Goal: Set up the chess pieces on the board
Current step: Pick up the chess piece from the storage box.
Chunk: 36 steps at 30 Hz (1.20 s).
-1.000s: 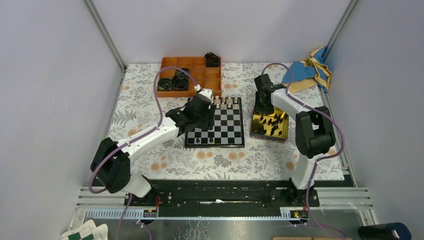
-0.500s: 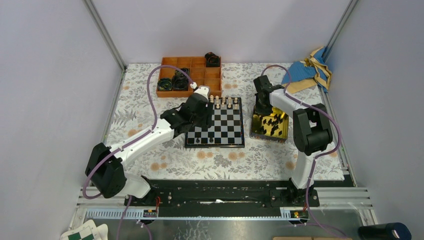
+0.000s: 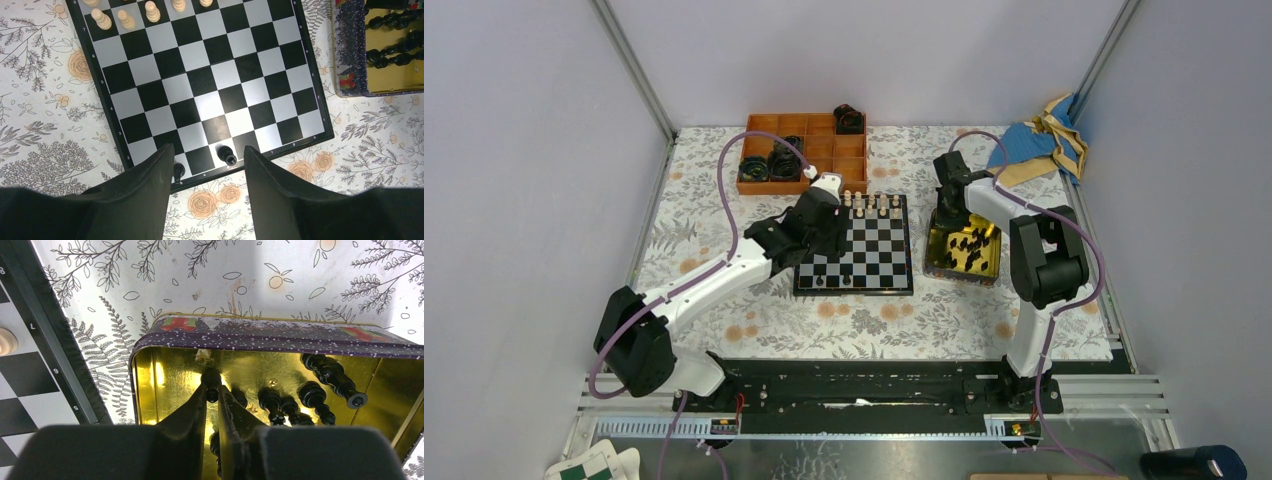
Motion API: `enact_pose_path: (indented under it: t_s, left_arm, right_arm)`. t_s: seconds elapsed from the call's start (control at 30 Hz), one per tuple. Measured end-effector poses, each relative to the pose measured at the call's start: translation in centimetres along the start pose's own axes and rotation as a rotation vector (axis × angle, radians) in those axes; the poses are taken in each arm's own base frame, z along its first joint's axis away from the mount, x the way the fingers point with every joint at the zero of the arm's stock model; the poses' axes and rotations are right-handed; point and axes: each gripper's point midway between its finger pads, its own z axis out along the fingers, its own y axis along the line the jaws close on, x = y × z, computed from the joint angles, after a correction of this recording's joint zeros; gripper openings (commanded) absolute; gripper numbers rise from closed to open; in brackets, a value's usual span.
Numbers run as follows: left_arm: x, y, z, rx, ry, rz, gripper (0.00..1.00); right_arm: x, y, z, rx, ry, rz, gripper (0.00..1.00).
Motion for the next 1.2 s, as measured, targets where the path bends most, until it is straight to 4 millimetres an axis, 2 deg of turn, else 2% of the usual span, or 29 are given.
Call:
enact_pose_path:
  t_s: [0.1,0.2,0.6,0.87,0.93,1.03,1.2]
  left_arm:
    - [0.2,0.1,0.1,-0.004,0.003,0.001,0.61]
    - [0.3,0.2,0.1,-0.009,0.007,0.002,0.61]
    - [-0.1,1.3,-0.7,-0.057,-0.017,0.001,0.62]
    - [-2.0,2.9,-2.9,-0.127,-0.106,-0.023,0.74]
    - [-2.8,3.5,-3.8,-0.142,-0.142,-0.041,0.83]
    - [-4.1,4.3,-5.7,-0.159,-0.208,-0.080,0.90]
    - [-5.9,5.6,-8.9,-0.183,-0.314,-0.141,0.98]
  right_arm:
    - [0.1,-0.1,0.1,0.000,0.001,0.005,0.06]
    - [0.0,-0.1,0.1,0.000,-0.001,0.006,0.00]
    - [-0.1,-0.2,0.0,-0.001,-0.004,0.004,0.00]
    - [-0.6,0.0,-2.4,-0.016,-0.029,-0.015,0.00]
    - [-0.9,0.8,-3.4,-0.028,-0.044,-0.032,0.00]
    - [-1.4,3.2,-5.0,-0.060,-0.074,-0.080,0.00]
    - [-1.7,9.1,-8.5,-0.144,-0.135,-0.187,0.00]
